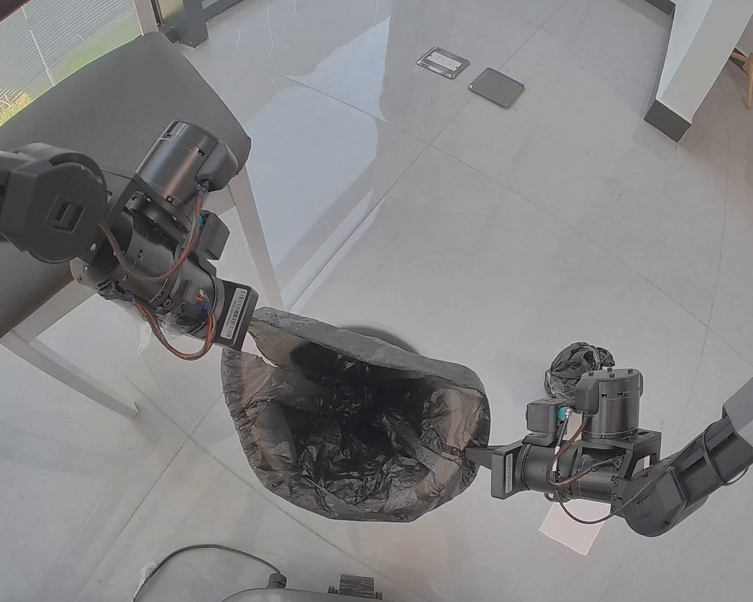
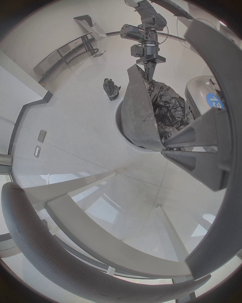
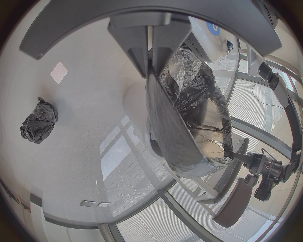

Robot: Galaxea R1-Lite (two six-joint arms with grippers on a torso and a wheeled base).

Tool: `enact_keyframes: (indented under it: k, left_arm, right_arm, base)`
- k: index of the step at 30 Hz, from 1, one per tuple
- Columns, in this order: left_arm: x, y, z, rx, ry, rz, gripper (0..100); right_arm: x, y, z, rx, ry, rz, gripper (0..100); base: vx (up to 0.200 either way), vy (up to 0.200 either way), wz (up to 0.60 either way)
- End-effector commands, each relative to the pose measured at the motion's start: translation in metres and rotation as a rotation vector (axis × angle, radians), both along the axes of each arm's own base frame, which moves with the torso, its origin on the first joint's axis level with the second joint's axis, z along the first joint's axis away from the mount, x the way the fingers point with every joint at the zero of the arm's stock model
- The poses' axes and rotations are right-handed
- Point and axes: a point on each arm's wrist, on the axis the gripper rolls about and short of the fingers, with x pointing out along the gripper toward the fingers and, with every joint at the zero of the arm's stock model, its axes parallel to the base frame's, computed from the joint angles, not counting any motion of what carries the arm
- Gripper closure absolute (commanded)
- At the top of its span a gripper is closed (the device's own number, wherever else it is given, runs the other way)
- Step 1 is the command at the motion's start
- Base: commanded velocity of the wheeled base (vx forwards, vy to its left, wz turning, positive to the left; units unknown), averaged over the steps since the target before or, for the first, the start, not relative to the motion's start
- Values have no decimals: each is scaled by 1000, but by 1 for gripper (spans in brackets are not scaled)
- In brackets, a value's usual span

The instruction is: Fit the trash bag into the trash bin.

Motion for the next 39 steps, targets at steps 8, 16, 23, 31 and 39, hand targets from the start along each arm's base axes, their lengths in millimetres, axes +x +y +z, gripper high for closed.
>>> enact_keyframes:
  k: [8,16,23,31,39]
  left_arm:
    - [8,2,0,0,-23,4,100]
    - [16,-1,2,3,-56,-6,100]
    - [15,-1,6,-13,-87,-5,100]
    - [-2,-11,19,-26,-123,-54,100]
    - [-17,-25,36,-70,-203,-113,100]
  right_arm:
    - [7,1,9,13,-32,-4,0]
    - [3,2,25,28,-73,4,0]
    - [-2,3,40,44,-109,13,0]
    - [-1,1,53,8,-202,44,0]
    - [36,6,49,-237,-483,204,0]
  base:
    - [0,0,0]
    - [0,0,0]
    - [0,0,0]
    - [0,0,0]
    - [0,0,0]
